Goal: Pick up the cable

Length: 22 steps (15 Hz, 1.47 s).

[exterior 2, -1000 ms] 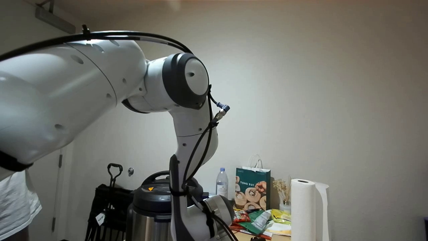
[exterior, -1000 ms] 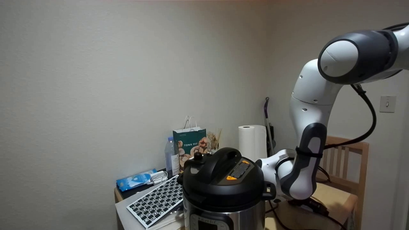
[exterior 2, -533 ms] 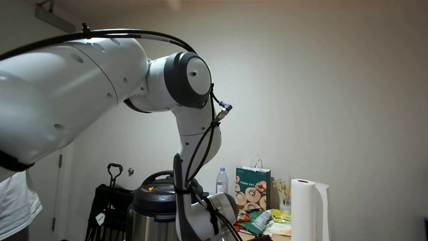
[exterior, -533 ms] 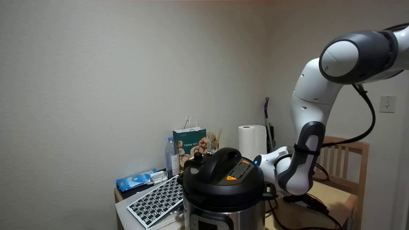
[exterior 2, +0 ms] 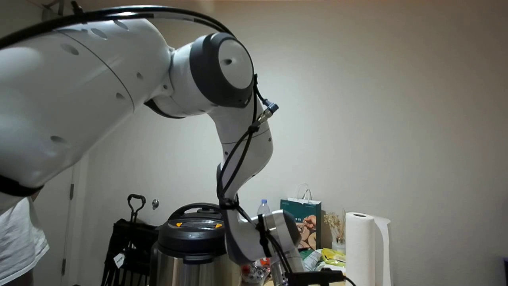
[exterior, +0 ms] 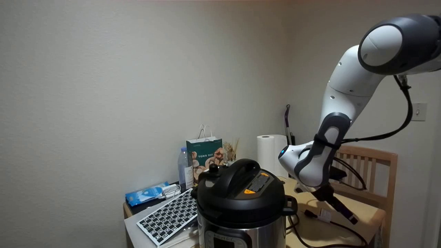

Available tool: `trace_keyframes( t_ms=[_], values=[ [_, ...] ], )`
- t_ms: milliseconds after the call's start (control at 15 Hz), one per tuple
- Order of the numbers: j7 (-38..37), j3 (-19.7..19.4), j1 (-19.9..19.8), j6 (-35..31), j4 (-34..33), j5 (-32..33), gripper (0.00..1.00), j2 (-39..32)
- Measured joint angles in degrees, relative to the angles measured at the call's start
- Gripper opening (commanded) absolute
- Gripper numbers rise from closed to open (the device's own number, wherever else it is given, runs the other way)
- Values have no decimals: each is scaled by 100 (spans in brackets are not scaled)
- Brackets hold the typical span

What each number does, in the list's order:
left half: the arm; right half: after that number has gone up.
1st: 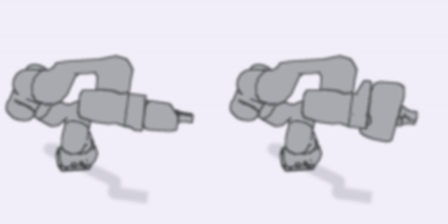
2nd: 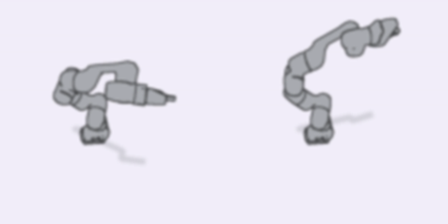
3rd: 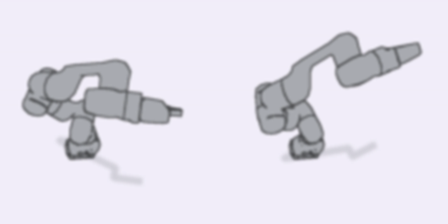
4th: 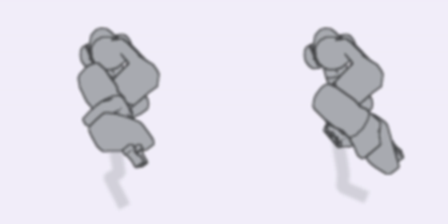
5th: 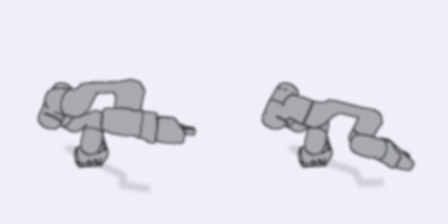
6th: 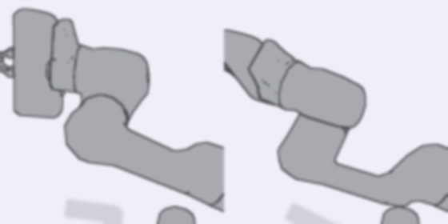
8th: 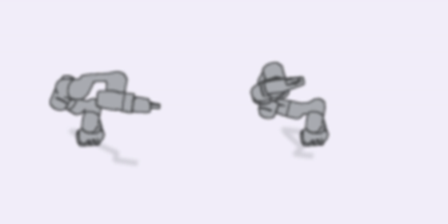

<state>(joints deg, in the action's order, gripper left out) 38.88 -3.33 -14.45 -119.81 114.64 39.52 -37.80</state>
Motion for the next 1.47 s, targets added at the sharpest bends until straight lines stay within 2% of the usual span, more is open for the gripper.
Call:
trace_keyframes(
  t_ms=[133,333,467,800,867,1067,1200,1467],
  values=[
    [11,-69,-144,12,67,-113,100,159],
    [91,-99,-131,3,27,-111,100,132],
    [272,-58,-112,-402,-24,-67,100,64],
    [5,-274,311,-1597,-205,1081,100,-208],
    [-145,-358,399,-1729,-229,1287,100,-261],
    [-200,-425,456,-1796,-281,1381,100,-346],
    [-171,-263,370,-1560,-284,947,100,-349],
    [-158,127,241,-1005,-255,-395,100,-349]
  ],
)
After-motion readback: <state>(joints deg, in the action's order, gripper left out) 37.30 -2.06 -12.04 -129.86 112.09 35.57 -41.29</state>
